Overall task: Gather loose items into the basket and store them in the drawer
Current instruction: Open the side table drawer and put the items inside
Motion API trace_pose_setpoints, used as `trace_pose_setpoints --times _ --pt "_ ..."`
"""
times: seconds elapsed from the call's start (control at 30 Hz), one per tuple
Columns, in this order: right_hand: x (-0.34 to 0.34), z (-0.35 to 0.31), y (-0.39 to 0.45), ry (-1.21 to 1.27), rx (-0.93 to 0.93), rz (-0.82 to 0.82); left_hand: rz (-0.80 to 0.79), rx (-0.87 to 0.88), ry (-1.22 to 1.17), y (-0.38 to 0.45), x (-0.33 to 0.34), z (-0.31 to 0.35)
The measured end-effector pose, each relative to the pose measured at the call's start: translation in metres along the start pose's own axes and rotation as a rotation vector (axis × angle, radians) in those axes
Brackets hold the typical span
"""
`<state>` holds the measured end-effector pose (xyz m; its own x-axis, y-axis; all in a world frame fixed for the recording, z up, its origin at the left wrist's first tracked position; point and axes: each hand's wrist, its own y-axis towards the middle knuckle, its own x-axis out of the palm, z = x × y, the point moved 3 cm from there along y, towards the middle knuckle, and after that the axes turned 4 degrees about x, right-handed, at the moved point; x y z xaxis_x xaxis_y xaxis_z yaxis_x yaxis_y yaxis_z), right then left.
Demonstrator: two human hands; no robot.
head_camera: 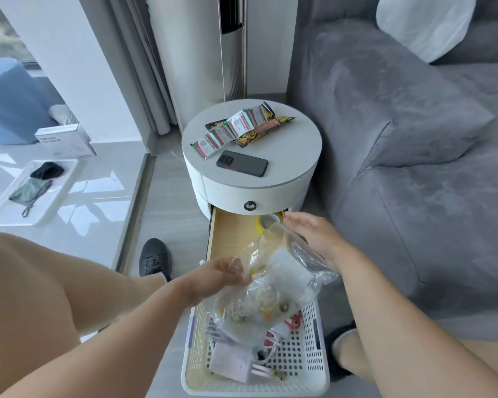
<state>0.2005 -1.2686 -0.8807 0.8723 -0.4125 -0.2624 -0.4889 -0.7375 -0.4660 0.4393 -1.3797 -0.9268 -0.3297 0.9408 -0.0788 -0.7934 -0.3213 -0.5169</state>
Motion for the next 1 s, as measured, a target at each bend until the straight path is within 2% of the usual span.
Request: trace_pose_setpoints --times 0.13,0.27,0.37,0.4,0.47,0.53,0.67,0.73,0.8,0.87,1.0 --pt "-0.012 0.008 -0.001 0.237 0.125 -0.279 0.077 0.029 -0.221 0.003 -0.006 0.013" --pt "-0.007 -0.001 0.004 0.535 0.148 -0.381 0.166 0.083 -0.36 0.019 -0.02 0.038" --pt "-0.007 -0.017 0.017 0.845 0.081 -0.322 0.334 0.131 -0.389 0.041 -0.036 0.07" --pt "-0.006 -0.026 0.024 0.868 0.057 -0.283 0.42 0.142 -0.399 0.052 -0.042 0.083" --pt "0.0 -0.047 0.043 0.687 0.024 -0.173 0.558 0.184 -0.411 0.077 -0.053 0.116" --pt "0.001 -0.069 0.059 0.504 0.017 -0.035 0.582 0.237 -0.407 0.1 -0.059 0.153" --pt "-0.017 -0.095 0.107 0.697 0.026 0.152 0.551 0.235 -0.384 0.134 -0.077 0.188" --pt "-0.028 -0.094 0.13 0.698 0.074 0.218 0.632 0.192 -0.331 0.132 -0.082 0.175" --pt "-0.033 -0.078 0.149 0.579 0.216 0.269 0.679 0.12 -0.313 0.12 -0.078 0.142" --pt "-0.035 -0.061 0.156 0.456 0.341 0.281 0.611 0.024 -0.308 0.105 -0.069 0.097" --pt "-0.031 -0.042 0.153 0.49 0.287 0.25 0.445 -0.109 -0.153 0.085 -0.063 0.014"
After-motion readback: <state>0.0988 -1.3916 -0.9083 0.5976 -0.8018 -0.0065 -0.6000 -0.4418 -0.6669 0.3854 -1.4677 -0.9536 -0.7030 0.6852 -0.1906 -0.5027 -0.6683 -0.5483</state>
